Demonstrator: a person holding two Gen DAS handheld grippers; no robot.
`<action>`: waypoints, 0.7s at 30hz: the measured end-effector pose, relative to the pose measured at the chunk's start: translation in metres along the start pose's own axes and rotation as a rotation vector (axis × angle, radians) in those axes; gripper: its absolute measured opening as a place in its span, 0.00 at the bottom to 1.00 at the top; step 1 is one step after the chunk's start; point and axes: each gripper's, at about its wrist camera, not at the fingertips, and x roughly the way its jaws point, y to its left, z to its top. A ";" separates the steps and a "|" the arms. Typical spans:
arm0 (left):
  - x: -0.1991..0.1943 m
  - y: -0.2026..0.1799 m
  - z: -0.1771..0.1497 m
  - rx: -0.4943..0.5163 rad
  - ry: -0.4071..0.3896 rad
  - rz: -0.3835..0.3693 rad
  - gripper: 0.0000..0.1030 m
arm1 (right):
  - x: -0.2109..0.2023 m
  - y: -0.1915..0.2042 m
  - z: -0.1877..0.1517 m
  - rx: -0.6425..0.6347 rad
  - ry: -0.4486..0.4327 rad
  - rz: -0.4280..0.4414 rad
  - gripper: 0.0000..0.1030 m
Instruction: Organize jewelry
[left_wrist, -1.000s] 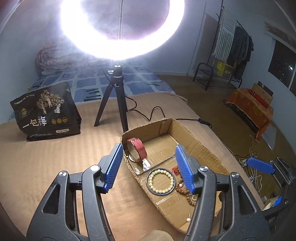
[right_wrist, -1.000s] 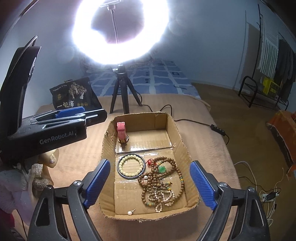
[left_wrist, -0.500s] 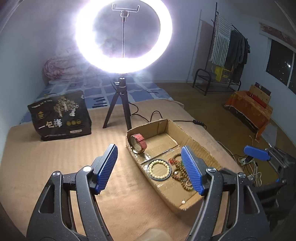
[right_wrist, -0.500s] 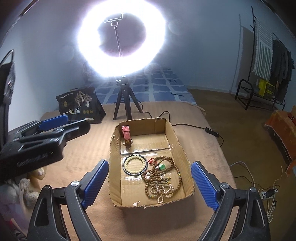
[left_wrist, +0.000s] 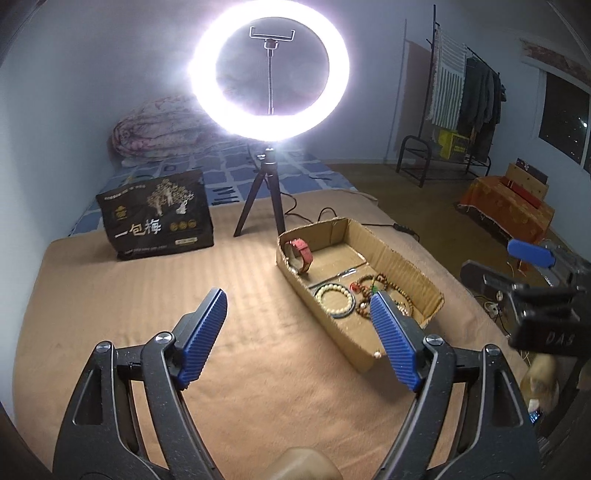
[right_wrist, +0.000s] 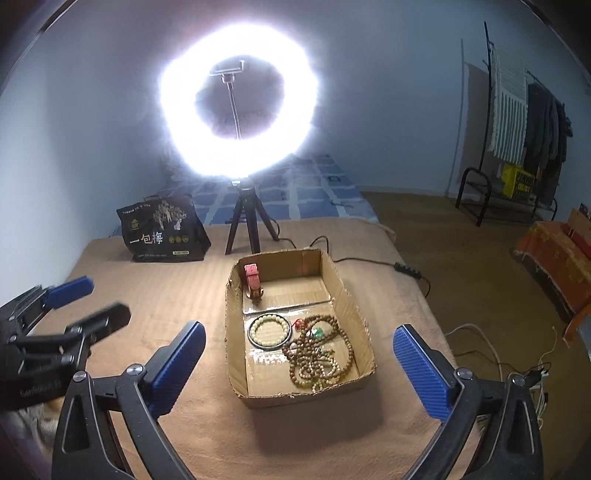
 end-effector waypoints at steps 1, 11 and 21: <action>-0.003 0.000 -0.002 0.001 0.000 0.000 0.80 | -0.001 0.001 0.000 -0.003 -0.003 0.000 1.00; -0.025 0.006 -0.001 -0.031 -0.014 0.035 0.99 | -0.007 0.013 -0.002 -0.018 -0.023 -0.019 1.00; -0.031 0.002 -0.003 -0.003 -0.033 0.075 0.99 | -0.005 0.013 -0.003 -0.007 -0.025 -0.037 1.00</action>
